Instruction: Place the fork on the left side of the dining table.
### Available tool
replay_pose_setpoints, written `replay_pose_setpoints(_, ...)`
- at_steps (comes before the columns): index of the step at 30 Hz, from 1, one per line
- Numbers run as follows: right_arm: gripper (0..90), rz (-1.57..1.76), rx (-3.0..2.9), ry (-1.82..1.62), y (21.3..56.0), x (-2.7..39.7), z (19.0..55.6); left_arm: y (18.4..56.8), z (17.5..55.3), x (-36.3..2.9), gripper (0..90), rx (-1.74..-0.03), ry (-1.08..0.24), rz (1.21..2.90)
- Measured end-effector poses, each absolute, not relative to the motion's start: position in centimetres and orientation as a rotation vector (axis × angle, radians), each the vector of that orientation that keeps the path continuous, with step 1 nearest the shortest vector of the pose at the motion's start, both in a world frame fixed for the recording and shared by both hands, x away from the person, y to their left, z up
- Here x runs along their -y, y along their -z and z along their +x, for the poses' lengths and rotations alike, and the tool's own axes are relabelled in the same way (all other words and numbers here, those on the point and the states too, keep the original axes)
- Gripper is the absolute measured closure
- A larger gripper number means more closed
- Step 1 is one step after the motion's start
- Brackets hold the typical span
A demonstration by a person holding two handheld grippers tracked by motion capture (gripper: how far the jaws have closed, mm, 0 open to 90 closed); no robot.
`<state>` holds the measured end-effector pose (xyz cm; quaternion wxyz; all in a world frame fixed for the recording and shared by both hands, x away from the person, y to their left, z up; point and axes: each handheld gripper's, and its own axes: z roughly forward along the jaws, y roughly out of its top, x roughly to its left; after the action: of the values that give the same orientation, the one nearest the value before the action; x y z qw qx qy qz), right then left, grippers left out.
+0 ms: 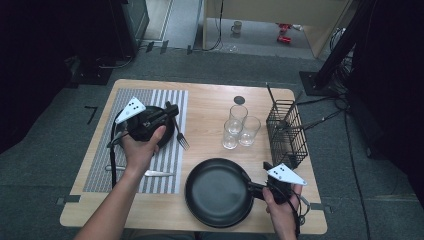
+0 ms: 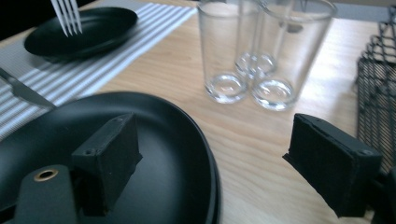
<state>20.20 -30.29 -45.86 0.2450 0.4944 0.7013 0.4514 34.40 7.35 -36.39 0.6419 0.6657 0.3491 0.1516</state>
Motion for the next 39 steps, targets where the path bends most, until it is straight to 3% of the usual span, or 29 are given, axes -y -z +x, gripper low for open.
replay_pose_setpoints(22, 17.9, 1.5, -1.895, -1.129, 49.2, 35.6, 19.4, 36.3, 37.0, -8.4, 88.5, -0.877, -0.408, 1.474)
replay_pose_setpoints(39, 17.7, 1.571, -1.935, -0.98, 51.2, 37.0, 20.0, 36.7, 38.7, -10.0, 88.5, -0.947, -0.472, 1.429)
